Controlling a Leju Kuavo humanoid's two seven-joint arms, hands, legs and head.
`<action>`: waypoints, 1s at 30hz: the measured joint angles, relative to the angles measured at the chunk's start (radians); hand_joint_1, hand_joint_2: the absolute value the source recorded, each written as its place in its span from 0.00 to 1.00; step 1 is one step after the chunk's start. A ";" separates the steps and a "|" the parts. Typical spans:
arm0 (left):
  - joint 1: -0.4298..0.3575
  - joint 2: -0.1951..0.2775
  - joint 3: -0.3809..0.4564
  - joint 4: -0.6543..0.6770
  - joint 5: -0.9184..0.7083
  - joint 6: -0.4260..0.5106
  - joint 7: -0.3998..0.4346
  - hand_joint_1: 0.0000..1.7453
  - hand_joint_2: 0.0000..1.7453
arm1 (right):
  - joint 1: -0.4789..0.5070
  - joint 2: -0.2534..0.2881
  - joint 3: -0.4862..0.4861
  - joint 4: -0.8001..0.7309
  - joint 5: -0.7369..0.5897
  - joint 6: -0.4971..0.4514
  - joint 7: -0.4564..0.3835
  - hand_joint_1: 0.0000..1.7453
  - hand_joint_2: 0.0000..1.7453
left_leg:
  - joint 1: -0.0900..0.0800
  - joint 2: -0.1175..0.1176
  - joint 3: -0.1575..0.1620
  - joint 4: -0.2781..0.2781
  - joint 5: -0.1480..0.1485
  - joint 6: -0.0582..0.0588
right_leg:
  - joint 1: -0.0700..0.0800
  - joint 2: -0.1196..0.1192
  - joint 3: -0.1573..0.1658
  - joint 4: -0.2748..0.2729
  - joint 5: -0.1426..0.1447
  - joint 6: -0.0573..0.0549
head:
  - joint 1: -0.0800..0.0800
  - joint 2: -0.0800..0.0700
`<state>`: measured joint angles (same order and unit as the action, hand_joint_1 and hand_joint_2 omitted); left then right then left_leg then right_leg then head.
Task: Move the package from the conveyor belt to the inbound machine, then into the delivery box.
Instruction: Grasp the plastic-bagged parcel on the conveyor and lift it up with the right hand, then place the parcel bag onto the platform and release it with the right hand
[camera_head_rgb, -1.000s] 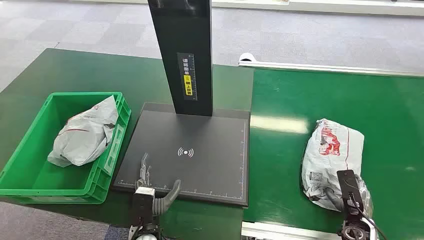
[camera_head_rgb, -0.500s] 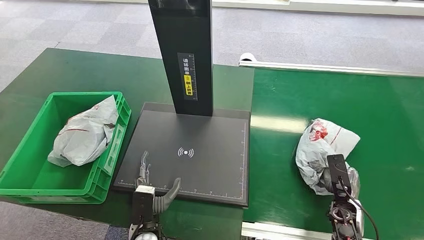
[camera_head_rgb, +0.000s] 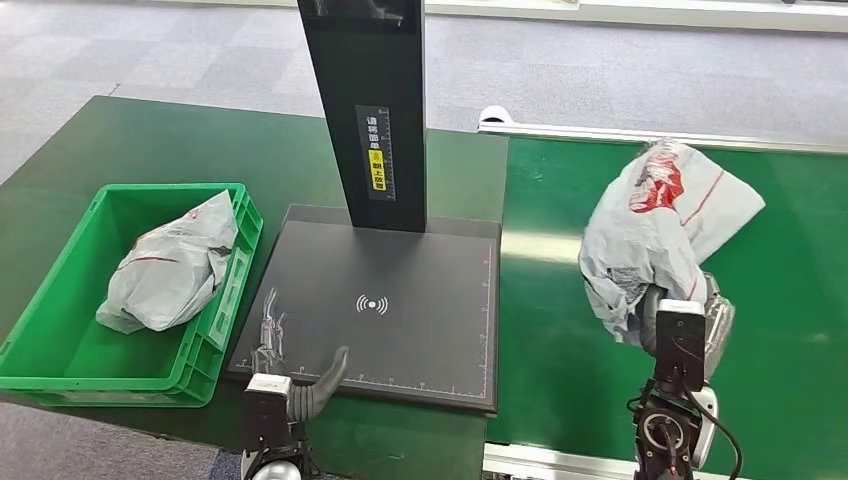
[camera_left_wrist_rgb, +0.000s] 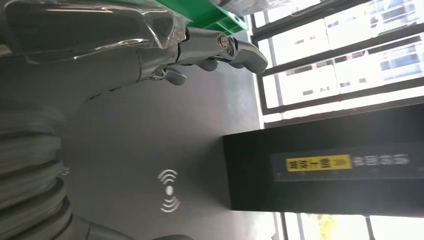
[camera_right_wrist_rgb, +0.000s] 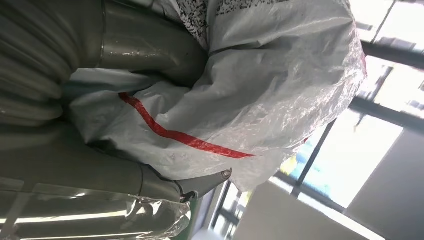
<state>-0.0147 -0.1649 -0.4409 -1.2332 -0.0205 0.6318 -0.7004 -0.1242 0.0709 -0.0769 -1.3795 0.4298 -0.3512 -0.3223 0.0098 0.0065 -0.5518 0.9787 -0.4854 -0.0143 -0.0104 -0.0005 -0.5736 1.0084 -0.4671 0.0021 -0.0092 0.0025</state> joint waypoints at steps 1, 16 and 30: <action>-0.002 0.002 0.001 -0.011 0.000 -0.018 0.000 0.00 1.00 | 0.005 0.008 0.027 -0.015 -0.011 0.031 0.006 1.00 1.00 | 0.000 0.000 0.000 0.000 0.000 0.000 | 0.000 0.000 0.000 0.000 0.000 0.000 | 0.000 0.000; -0.040 0.008 0.057 -0.092 -0.035 -0.054 0.028 0.00 1.00 | -0.029 0.137 0.420 0.182 -0.130 0.270 0.007 1.00 1.00 | 0.000 0.000 0.000 0.000 0.001 -0.001 | 0.001 0.000 -0.001 0.001 0.000 0.000 | 0.000 0.000; -0.036 0.010 0.093 -0.127 -0.094 -0.036 0.058 0.00 1.00 | -0.127 0.153 0.512 0.301 -0.126 0.313 0.029 0.00 1.00 | 0.000 0.000 0.000 0.000 0.001 -0.001 | 0.001 0.000 0.000 0.001 0.000 0.000 | 0.000 0.000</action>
<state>-0.0502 -0.1545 -0.3479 -1.3599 -0.1145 0.5955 -0.6429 -0.2517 0.2239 0.4356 -1.0781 0.3034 -0.0379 -0.2930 0.0101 0.0060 -0.5521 0.9787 -0.4846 -0.0151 -0.0098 -0.0005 -0.5741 1.0090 -0.4671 0.0020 -0.0090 0.0027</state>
